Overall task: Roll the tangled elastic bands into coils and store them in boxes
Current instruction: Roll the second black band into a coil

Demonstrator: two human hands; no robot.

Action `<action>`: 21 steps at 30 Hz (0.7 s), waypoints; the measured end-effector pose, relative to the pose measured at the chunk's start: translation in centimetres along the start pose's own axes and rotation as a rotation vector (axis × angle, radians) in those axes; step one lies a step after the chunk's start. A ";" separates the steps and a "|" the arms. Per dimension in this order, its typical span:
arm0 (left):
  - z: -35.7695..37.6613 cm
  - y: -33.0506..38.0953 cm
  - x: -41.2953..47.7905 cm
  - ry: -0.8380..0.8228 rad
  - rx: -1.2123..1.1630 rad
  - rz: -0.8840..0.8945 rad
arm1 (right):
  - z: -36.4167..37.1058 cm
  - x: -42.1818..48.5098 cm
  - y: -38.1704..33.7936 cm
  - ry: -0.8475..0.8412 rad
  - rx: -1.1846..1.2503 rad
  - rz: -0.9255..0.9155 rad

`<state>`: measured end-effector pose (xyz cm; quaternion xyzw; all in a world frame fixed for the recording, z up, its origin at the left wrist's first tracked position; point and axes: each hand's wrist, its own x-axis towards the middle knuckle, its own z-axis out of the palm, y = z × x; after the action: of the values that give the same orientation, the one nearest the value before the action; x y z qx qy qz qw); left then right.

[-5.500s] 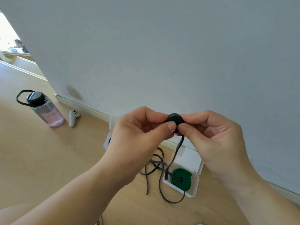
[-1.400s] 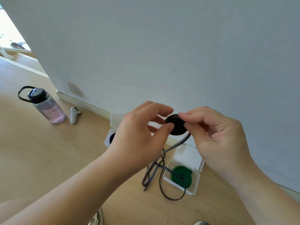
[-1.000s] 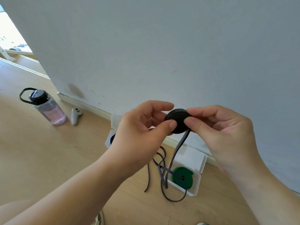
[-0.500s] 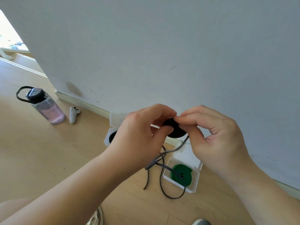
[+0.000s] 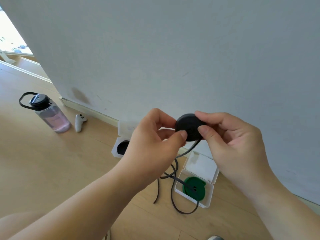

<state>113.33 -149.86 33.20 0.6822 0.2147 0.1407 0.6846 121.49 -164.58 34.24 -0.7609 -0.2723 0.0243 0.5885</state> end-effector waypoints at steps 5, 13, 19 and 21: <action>-0.1 -0.1 -0.1 -0.023 0.307 0.236 | -0.1 0.0 1.0 -0.088 -0.245 -0.223; -0.8 0.4 -0.1 -0.052 0.286 0.183 | -0.5 0.3 0.4 -0.075 -0.094 -0.063; -0.7 0.9 0.2 -0.014 -0.254 -0.003 | -0.6 0.5 -0.3 0.039 0.218 0.128; -0.6 1.0 0.2 0.005 -0.356 -0.042 | -0.3 0.2 -0.3 0.012 0.174 0.082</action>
<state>113.35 -149.19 34.14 0.5454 0.2021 0.1638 0.7968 121.64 -164.69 34.61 -0.7176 -0.2345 0.0673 0.6523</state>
